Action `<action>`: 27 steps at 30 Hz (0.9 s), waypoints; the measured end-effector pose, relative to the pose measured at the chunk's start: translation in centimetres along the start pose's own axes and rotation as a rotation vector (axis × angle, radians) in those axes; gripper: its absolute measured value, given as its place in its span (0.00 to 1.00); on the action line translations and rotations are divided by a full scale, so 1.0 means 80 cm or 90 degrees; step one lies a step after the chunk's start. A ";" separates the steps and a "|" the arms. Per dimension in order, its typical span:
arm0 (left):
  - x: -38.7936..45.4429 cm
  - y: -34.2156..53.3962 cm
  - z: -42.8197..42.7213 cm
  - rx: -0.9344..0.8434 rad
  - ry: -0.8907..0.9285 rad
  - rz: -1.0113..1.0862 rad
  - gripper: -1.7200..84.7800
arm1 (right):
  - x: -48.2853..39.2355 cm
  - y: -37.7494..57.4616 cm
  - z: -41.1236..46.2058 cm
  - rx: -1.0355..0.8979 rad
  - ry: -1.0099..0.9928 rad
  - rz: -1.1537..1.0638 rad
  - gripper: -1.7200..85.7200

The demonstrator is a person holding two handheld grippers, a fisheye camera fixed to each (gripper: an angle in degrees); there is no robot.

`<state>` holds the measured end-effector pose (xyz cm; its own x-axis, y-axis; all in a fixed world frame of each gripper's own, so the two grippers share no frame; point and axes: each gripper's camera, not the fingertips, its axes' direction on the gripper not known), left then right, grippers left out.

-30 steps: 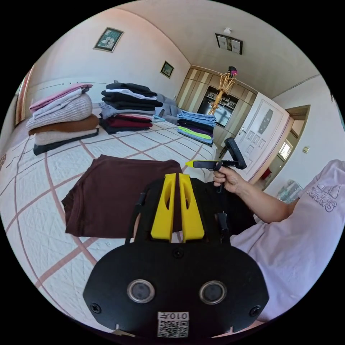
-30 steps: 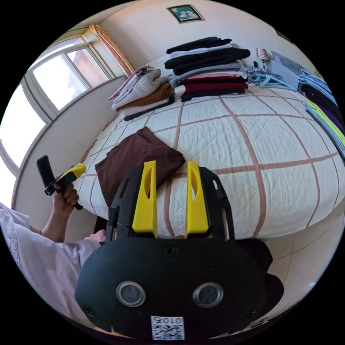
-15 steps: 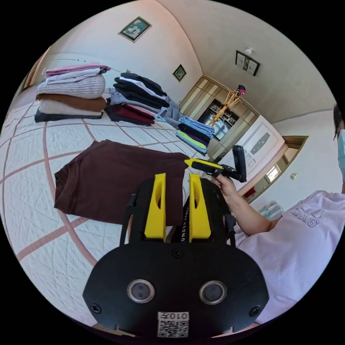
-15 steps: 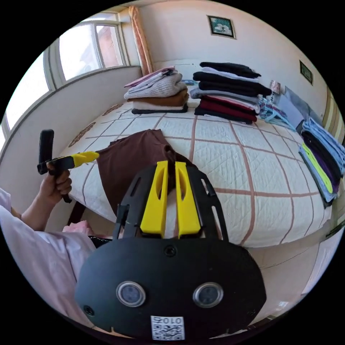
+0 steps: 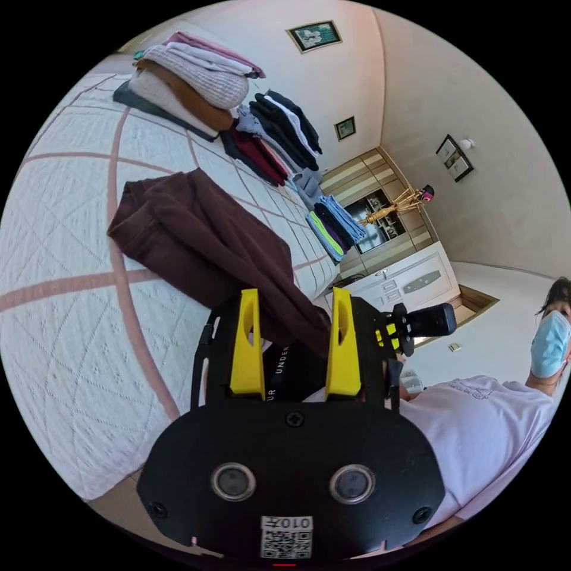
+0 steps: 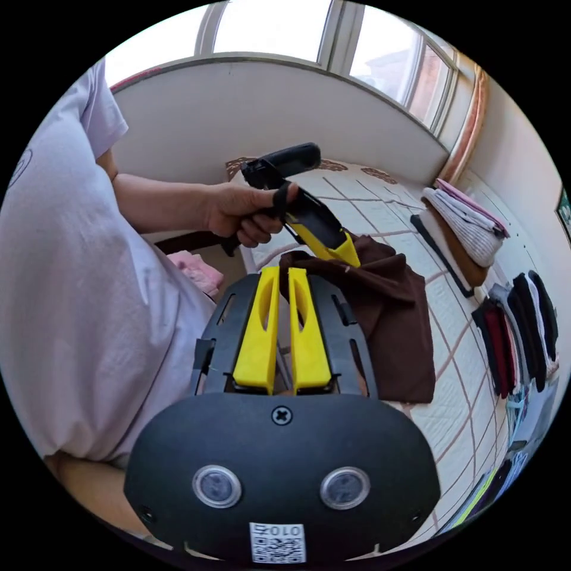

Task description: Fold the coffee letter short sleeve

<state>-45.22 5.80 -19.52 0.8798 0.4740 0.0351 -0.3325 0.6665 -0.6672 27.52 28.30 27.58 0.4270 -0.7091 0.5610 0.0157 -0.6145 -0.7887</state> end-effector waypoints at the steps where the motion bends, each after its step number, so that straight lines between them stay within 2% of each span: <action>1: -0.008 0.004 0.002 -0.008 -0.007 -0.012 0.15 | -0.005 -0.006 0.004 -0.004 -0.007 -0.017 0.07; 4: -0.022 0.010 -0.007 0.001 -0.010 -0.021 0.11 | -0.013 -0.012 0.008 -0.009 -0.022 -0.058 0.07; 6: -0.025 0.011 -0.022 0.012 -0.021 -0.006 0.09 | 0.006 0.001 0.000 0.009 -0.002 -0.002 0.07; 10: -0.034 0.013 -0.065 0.037 -0.012 0.025 0.07 | 0.109 0.088 -0.030 0.071 0.081 0.300 0.11; 13: -0.040 0.008 -0.094 0.065 0.000 0.047 0.06 | 0.169 0.136 -0.026 0.007 0.175 0.453 0.17; 16: -0.043 -0.002 -0.109 0.057 -0.027 0.064 0.05 | 0.210 0.147 0.000 -0.065 0.188 0.471 0.18; 19: -0.051 -0.006 -0.117 0.063 -0.017 0.057 0.05 | 0.234 0.155 0.047 -0.145 0.136 0.478 0.18; 22: -0.058 -0.004 -0.128 0.080 0.003 0.046 0.05 | 0.221 0.167 0.057 -0.116 0.116 0.505 0.15; 24: -0.060 -0.004 -0.136 0.090 0.001 0.039 0.05 | 0.197 0.167 0.056 -0.104 0.074 0.484 0.09; 27: -0.063 -0.022 -0.153 0.110 0.003 0.036 0.05 | 0.154 0.164 0.057 -0.094 0.095 0.465 0.08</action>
<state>-44.89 -4.77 -27.64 0.8593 0.5115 -0.0025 -0.4350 0.7282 -0.5297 37.12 13.10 22.99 0.1557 -0.9863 -0.0547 -0.3495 -0.0032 -0.9369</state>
